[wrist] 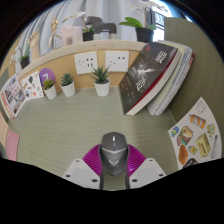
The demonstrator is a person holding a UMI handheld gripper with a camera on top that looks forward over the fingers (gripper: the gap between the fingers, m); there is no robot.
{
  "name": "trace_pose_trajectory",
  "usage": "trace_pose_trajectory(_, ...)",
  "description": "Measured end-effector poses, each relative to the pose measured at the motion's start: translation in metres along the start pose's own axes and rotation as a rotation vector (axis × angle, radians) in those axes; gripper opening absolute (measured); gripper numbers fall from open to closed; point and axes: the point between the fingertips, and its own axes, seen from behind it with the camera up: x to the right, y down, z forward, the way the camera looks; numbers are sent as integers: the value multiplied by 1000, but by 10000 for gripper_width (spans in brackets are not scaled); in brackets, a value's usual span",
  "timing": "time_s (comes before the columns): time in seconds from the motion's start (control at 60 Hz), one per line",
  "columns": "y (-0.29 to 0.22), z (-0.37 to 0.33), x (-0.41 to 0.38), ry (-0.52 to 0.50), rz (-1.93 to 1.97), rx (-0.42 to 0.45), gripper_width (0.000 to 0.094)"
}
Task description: Arrange mouse
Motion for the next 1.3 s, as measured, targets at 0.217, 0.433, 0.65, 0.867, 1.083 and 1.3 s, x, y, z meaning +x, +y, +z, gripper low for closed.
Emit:
trace_pose_trajectory(0.217,-117,-88,-21,91,-17,206,288)
trace_pose_trajectory(0.433,-245,-240,-148,61,18,490,288)
trace_pose_trajectory(0.65,-259,-299,-320,-34,-47,569,287)
trace_pose_trajectory(0.867,-155,-215,-466,-140,-63,362,285)
trace_pose_trajectory(1.083,-9,-103,-519,-125,-114,71,288)
trace_pose_trajectory(1.3,74,-69,-527,-105,-118,-58,293)
